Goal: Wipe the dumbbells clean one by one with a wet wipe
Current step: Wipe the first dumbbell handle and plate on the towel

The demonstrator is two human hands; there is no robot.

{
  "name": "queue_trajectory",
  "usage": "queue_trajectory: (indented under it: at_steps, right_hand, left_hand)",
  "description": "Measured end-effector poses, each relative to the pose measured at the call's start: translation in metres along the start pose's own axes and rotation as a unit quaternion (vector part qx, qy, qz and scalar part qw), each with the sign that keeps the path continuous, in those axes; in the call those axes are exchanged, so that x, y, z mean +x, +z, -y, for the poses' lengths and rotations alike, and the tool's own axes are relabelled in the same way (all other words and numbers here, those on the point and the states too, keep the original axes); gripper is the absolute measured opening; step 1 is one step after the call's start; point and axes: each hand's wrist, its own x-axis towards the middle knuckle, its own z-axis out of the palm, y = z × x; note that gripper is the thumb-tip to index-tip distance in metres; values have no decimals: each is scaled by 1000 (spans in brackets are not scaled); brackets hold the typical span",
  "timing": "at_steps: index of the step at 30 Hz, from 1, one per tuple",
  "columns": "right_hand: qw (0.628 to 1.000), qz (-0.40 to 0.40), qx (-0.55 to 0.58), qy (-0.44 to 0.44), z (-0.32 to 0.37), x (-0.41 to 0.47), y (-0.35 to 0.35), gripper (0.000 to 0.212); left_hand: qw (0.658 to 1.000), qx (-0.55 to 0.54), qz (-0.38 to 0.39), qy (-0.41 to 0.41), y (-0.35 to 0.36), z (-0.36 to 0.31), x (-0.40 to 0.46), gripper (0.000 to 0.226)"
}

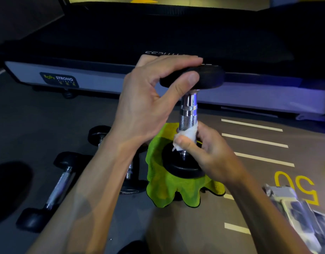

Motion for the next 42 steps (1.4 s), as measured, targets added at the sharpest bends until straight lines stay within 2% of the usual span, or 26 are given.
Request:
queue_trajectory:
  at_steps: [4, 8, 11, 15, 20, 24, 28, 32, 35, 39, 42]
  right_hand:
    - [984, -83, -155, 36, 21, -13, 13, 23]
    - [948, -116, -286, 79, 30, -19, 26, 34]
    - [968, -121, -207, 67, 27, -20, 18, 29]
    - [989, -69, -105, 71, 20, -14, 6, 26]
    - [994, -71, -82, 28, 17, -10, 8, 13]
    - [991, -89, -98, 6, 20, -7, 9, 41]
    - [994, -65, -87, 8, 17, -8, 6, 42]
    - [999, -14, -15, 31, 10, -14, -4, 31]
    - [999, 1, -2, 48, 8, -18, -6, 20]
    - [997, -18, 10, 69, 13, -17, -4, 14]
    - [996, -70, 1, 64, 18, -13, -2, 17]
  left_hand:
    - [1000, 2, -9, 13, 1, -4, -3, 24]
    - [1000, 6, -19, 5, 3, -5, -3, 22]
    - [1000, 9, -25, -3, 3, -4, -1, 23]
    - [1000, 8, -24, -5, 5, -5, -2, 25]
    - [1000, 13, -25, -12, 5, -1, 0, 25]
    - [999, 12, -23, -18, 4, 1, 1, 24]
    - [1000, 5, 9, -21, 3, 1, 2, 23]
    - [995, -61, 78, -30, -1, 6, 1, 32]
    - [994, -68, 74, -32, -2, 7, -1, 31]
    - [994, -88, 56, -38, 1, 6, -2, 29]
    - [994, -86, 40, -47, 4, 2, -3, 25]
